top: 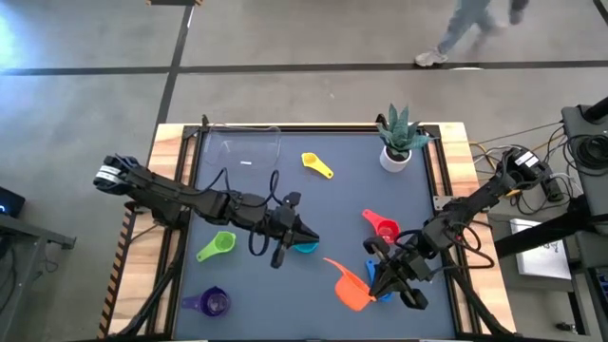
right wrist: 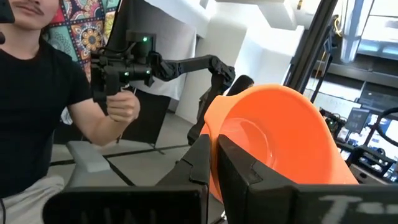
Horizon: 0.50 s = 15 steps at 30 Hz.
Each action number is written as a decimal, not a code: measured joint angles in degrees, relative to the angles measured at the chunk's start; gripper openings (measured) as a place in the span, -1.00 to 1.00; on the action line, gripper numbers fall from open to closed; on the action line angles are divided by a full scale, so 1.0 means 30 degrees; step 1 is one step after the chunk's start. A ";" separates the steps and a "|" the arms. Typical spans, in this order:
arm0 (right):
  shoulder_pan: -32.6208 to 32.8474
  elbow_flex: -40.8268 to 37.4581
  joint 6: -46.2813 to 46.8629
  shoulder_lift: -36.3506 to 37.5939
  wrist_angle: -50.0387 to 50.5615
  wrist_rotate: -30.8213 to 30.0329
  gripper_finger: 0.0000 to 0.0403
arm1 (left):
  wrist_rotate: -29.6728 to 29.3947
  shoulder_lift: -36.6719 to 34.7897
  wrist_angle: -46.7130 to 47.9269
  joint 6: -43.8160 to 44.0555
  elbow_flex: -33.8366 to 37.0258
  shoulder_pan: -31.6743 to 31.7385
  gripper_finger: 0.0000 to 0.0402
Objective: Nest measuring cups in basket
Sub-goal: Stack the orange measuring cup on top of the violet measuring cup
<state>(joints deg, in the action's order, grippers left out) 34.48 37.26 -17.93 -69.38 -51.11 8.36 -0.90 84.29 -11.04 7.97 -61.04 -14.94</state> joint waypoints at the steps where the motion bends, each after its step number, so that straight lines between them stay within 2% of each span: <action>1: 0.0000 0.0000 -0.0003 0.0000 0.0003 0.0000 -0.96 | -0.0007 -0.0021 0.0118 -0.0049 0.0000 0.0000 -0.83; 9: 0.0000 -0.0014 0.0124 -0.0010 0.0603 -0.0023 -0.96 | -0.0892 -0.0546 0.0908 -0.0432 0.0000 0.0010 -0.30; 15: 0.0000 -0.0029 0.0086 -0.0022 0.0833 -0.1336 -0.96 | -0.0876 -0.0697 0.0872 -0.0964 0.0000 -0.0375 0.03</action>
<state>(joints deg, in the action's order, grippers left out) 34.48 37.17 -17.68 -69.45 -48.61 4.35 -3.53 82.20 -8.43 5.07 -61.04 -16.06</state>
